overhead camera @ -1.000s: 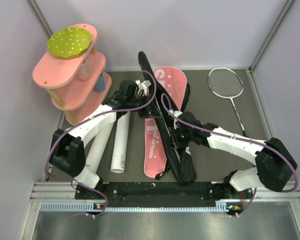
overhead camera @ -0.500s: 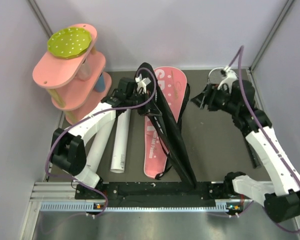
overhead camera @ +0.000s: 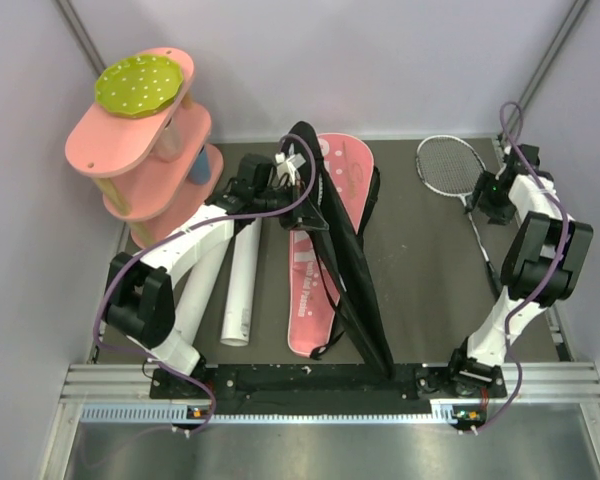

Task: Pack up the badminton gear
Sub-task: Pick up the racket from the center of the board, then place the racket in the racket bag.

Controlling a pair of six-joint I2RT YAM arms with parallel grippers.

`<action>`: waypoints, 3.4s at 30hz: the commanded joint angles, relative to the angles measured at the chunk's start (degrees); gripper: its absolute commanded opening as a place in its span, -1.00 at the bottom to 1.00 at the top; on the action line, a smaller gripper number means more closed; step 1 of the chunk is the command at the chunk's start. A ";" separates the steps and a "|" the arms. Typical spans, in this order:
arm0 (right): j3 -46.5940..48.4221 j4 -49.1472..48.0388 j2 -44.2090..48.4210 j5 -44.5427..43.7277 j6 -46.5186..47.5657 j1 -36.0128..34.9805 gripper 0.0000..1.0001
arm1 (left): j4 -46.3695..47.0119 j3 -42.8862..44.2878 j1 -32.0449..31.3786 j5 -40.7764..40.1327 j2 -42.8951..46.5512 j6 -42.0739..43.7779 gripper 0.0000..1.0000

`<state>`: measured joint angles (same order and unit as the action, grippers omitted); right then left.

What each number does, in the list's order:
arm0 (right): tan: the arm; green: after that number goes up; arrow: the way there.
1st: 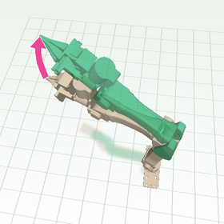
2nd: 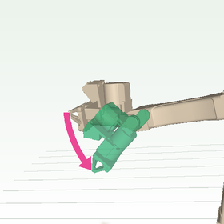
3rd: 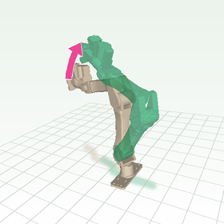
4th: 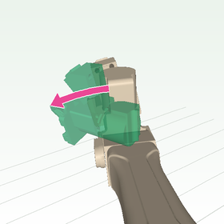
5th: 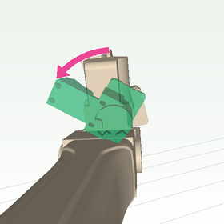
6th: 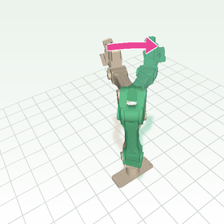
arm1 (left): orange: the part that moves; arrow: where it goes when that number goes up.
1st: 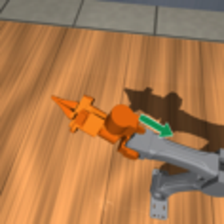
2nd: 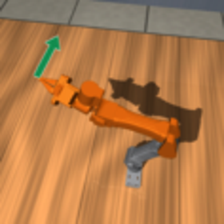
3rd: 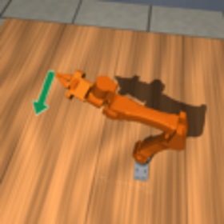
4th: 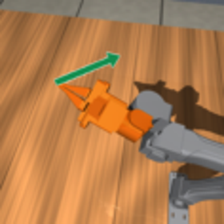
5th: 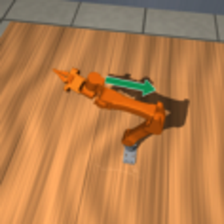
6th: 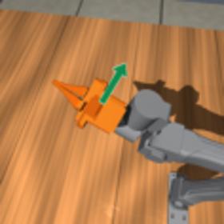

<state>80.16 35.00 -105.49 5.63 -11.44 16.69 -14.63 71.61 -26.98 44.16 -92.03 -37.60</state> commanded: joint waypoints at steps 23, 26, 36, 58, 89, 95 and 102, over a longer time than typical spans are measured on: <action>13.44 6.13 -18.26 -7.14 13.21 -7.63 -0.87 | 7.26 0.63 0.26 5.50 1.41 -3.00 -1.00; 13.18 6.04 -14.59 -0.89 8.49 -7.72 -1.00 | 6.03 1.33 0.26 4.88 0.80 -2.39 -1.00; -10.26 -7.39 16.00 26.83 -10.52 -8.34 -1.00 | -0.85 9.42 1.23 4.00 -6.14 5.18 -1.00; -42.69 -47.68 50.38 67.67 -52.92 -31.97 -1.00 | -1.90 10.31 4.13 -1.44 -5.97 13.79 -1.00; -58.98 -100.56 27.30 62.84 -85.33 -42.00 -1.00 | 21.05 -8.51 5.19 3.56 3.61 5.52 -1.00; -55.91 -108.74 17.53 60.38 -88.75 -42.09 -1.00 | 20.26 -9.21 5.10 4.62 4.40 6.75 -1.00; -57.04 -116.47 15.31 60.46 -95.34 -42.18 -1.00 | 17.54 -7.89 5.10 4.09 4.58 10.26 -1.00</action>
<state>21.58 -72.60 -89.93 70.67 -100.88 -25.43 2.15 62.43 -20.86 43.20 -91.22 -30.17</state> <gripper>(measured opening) 0.025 0.033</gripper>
